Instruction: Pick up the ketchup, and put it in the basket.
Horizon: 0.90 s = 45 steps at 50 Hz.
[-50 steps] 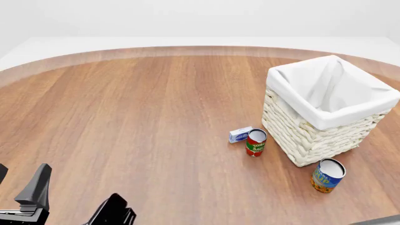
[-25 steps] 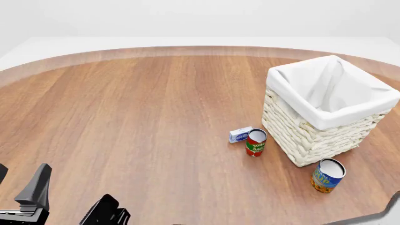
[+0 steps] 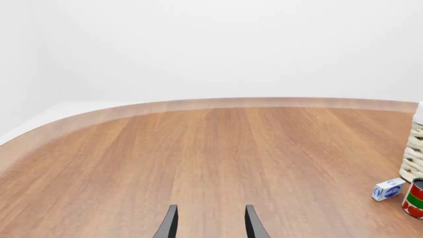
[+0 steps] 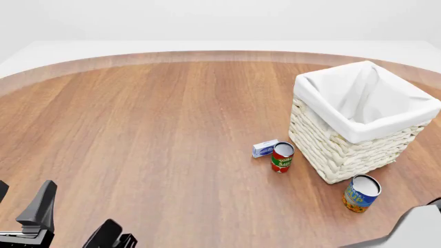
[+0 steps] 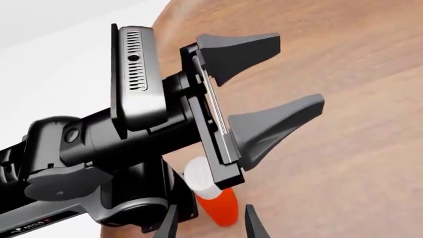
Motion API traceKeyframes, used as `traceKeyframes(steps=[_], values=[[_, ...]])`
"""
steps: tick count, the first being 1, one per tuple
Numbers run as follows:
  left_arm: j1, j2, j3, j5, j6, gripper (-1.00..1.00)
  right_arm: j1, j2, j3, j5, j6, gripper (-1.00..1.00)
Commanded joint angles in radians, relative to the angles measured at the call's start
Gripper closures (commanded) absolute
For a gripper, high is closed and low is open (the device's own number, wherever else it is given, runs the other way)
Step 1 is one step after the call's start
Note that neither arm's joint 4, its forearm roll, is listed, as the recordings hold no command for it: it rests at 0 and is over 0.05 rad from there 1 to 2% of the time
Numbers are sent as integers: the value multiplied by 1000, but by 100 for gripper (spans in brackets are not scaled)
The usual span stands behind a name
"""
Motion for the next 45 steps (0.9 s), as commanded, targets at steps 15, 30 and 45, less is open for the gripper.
traceKeyframes(steps=[15, 30, 45], values=[[0, 0, 0, 0, 0, -100, -7, 61, -66, 32, -11, -100], [0, 0, 0, 0, 0, -100, -4, 87, -107, 53, -18, -100], [0, 0, 0, 0, 0, -100, 3, 115, -142, 69, -22, -100]])
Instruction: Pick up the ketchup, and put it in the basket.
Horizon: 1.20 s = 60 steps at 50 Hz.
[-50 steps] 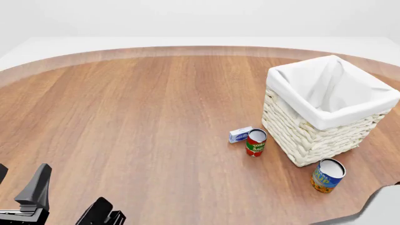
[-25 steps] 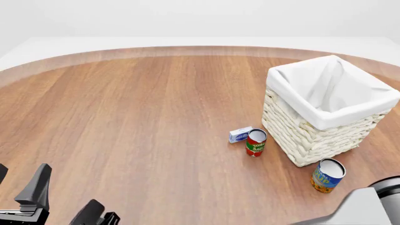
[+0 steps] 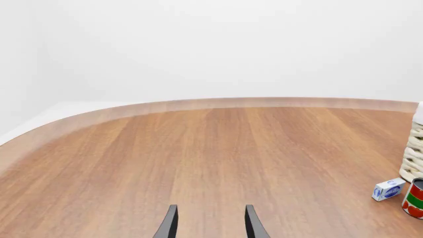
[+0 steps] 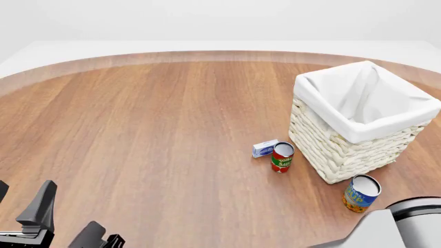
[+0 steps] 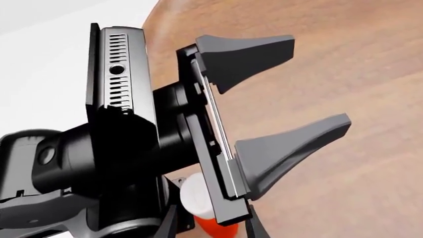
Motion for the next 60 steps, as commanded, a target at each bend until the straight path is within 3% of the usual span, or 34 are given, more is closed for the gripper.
traceKeyframes(steps=[1, 43, 44, 60], values=[[0, 0, 0, 0, 0, -100, 5, 19, -24, 10, -2, -100], [0, 0, 0, 0, 0, -100, 6, 34, -18, -33, -8, -100], [0, 0, 0, 0, 0, -100, 6, 32, -18, -33, -8, 100], [0, 0, 0, 0, 0, -100, 2, 32, -20, -32, -8, 100]])
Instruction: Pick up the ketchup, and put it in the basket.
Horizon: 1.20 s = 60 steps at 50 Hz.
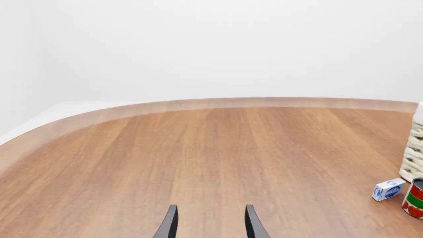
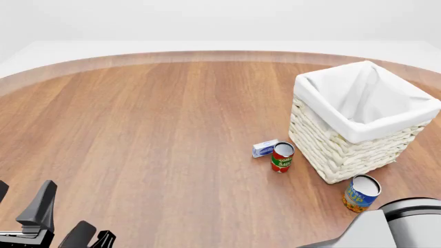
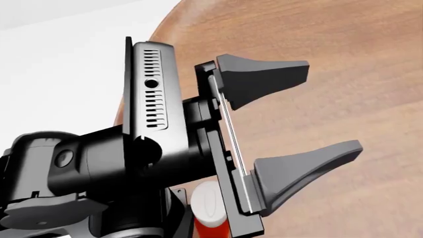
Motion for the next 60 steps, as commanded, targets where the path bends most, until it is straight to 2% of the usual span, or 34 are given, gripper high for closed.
traceKeyframes(steps=[1, 32, 60], values=[[0, 0, 0, 0, 0, -100, 4, 14, 10, 6, 19, 100], [0, 0, 0, 0, 0, -100, -17, -22, 37, 0, 25, 100], [0, 0, 0, 0, 0, -100, -85, -83, 103, -40, 58, 100]])
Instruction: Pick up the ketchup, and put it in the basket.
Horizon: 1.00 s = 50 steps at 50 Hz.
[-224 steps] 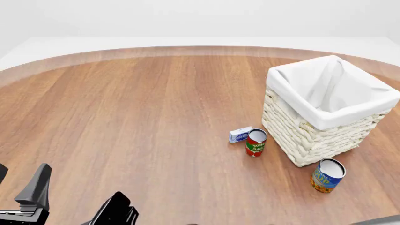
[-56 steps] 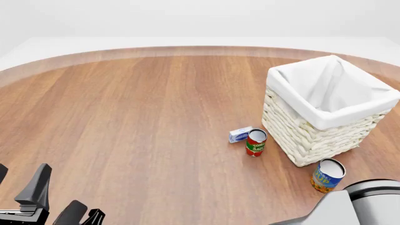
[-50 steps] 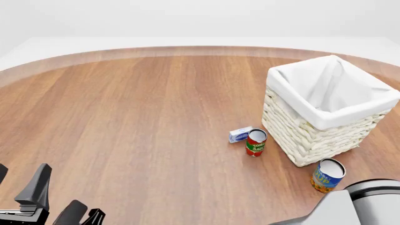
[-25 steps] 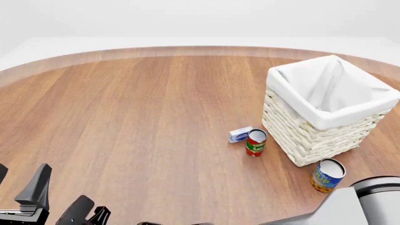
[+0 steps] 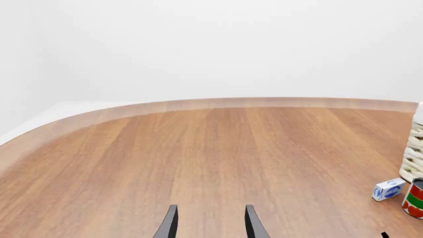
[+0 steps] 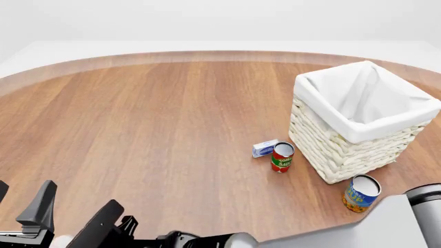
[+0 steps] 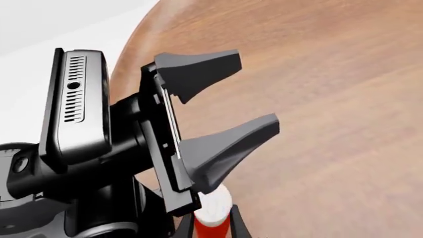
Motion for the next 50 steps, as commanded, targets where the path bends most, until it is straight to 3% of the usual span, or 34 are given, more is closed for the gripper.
traceKeyframes(steps=[1, 50], values=[[0, 0, 0, 0, 0, -100, -28, -29, 22, -15, 27, 100], [0, 0, 0, 0, 0, -100, -200, -198, 102, -30, 44, 100]])
